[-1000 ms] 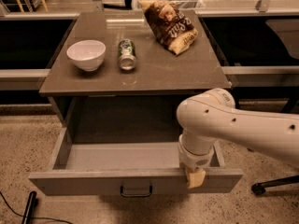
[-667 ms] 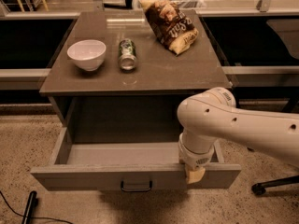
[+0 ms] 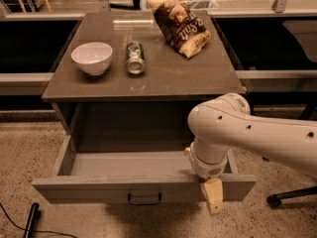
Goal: Open top drawer
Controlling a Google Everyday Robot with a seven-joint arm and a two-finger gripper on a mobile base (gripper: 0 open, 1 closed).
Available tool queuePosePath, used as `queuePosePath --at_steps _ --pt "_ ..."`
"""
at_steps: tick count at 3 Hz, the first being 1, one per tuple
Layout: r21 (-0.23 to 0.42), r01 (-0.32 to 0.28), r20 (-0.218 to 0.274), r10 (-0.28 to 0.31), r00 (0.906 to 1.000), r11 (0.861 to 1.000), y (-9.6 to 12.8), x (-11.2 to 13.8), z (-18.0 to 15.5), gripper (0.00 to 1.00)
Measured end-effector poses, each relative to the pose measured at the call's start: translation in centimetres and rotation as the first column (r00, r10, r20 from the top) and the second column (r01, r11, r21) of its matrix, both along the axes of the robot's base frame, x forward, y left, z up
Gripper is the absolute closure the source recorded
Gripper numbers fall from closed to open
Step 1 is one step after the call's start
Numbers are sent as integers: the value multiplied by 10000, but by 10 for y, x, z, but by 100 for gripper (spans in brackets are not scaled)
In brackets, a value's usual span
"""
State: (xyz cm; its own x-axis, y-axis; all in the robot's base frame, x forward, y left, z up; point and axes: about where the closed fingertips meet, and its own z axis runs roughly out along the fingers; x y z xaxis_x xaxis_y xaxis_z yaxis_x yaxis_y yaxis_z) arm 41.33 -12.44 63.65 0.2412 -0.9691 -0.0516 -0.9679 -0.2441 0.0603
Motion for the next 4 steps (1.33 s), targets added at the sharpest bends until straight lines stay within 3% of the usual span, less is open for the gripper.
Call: queuePosePath --at_steps 1,2,3,4 --pt "0 0 0 0 10000 10000 0 0 0 0" --pt "106 -31 297 28 9996 9999 -2 0 12 0" --pt "1333 326 1767 -561 9827 9905 -15 -5 73 0" --pt "1984 587 2878 -1155 9507 9784 -56 -36 150 0"
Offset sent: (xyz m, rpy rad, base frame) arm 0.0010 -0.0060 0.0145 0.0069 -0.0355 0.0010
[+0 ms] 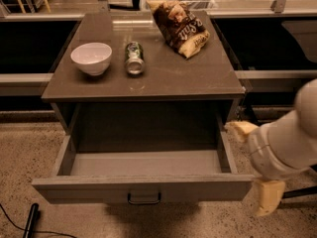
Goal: Open top drawer
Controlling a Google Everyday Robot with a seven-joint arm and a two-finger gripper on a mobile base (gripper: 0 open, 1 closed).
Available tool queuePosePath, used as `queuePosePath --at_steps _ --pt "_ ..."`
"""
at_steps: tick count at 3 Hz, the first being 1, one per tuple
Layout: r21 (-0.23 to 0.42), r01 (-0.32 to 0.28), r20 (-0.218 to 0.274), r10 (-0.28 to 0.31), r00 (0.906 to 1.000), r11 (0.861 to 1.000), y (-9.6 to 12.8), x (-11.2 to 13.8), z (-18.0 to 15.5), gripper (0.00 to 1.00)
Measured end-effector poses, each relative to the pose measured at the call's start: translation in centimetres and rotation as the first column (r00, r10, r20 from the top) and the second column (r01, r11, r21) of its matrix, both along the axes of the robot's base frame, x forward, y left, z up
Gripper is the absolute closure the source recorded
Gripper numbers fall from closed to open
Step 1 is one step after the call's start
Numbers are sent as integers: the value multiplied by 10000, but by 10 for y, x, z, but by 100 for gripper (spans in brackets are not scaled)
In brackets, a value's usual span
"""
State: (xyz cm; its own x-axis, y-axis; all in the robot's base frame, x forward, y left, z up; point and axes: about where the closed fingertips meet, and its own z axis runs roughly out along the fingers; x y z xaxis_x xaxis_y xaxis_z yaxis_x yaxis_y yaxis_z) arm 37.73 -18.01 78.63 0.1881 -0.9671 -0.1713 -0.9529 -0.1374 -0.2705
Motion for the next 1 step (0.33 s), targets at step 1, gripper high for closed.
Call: queuePosePath --at_steps 1 --pt "-53 -616 196 617 9979 9981 1 -4 4 0"
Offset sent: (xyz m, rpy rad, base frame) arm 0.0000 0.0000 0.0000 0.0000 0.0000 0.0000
